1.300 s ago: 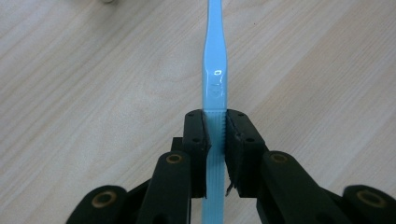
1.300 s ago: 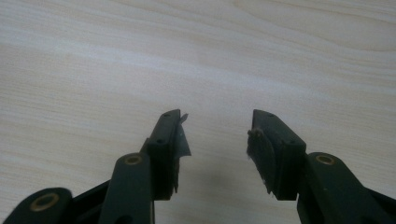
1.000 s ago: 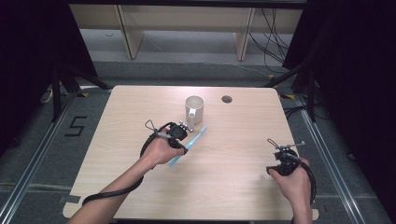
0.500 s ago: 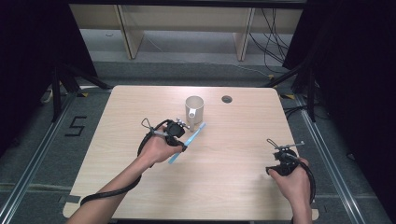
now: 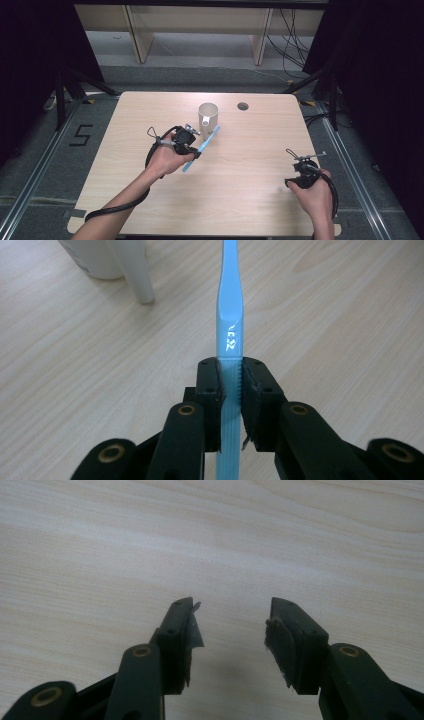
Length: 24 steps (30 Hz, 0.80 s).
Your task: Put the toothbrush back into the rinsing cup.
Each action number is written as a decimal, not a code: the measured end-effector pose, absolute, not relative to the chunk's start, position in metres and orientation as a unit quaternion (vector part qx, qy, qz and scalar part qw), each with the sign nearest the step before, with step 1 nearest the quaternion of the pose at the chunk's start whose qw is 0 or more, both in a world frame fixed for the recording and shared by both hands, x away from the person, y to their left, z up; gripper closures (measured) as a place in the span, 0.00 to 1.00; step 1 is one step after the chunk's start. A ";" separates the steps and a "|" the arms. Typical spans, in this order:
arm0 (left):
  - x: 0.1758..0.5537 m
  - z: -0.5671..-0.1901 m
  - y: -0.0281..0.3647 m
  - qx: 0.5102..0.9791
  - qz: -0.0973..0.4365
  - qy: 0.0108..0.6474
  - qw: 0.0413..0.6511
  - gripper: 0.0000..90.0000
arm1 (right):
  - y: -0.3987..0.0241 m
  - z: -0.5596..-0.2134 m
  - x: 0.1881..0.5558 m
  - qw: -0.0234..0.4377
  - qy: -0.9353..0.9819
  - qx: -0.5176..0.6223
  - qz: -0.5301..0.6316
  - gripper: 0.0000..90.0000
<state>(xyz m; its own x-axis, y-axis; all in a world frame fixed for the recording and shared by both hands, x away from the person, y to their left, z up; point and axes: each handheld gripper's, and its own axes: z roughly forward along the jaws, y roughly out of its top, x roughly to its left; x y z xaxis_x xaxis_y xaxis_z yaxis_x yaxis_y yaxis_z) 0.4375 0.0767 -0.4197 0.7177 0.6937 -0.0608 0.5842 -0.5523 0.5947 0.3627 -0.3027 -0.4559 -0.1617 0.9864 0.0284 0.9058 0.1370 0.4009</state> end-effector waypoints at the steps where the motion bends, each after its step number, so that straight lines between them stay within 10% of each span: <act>1: 0.438 -0.420 0.077 0.876 0.091 0.365 0.302 0.87 | -0.303 -0.456 0.363 0.122 0.744 0.636 0.165 0.60; 24: 0.440 -0.415 0.086 0.848 0.117 0.374 0.356 0.87 | -0.303 -0.456 0.363 0.124 0.743 0.636 0.167 0.60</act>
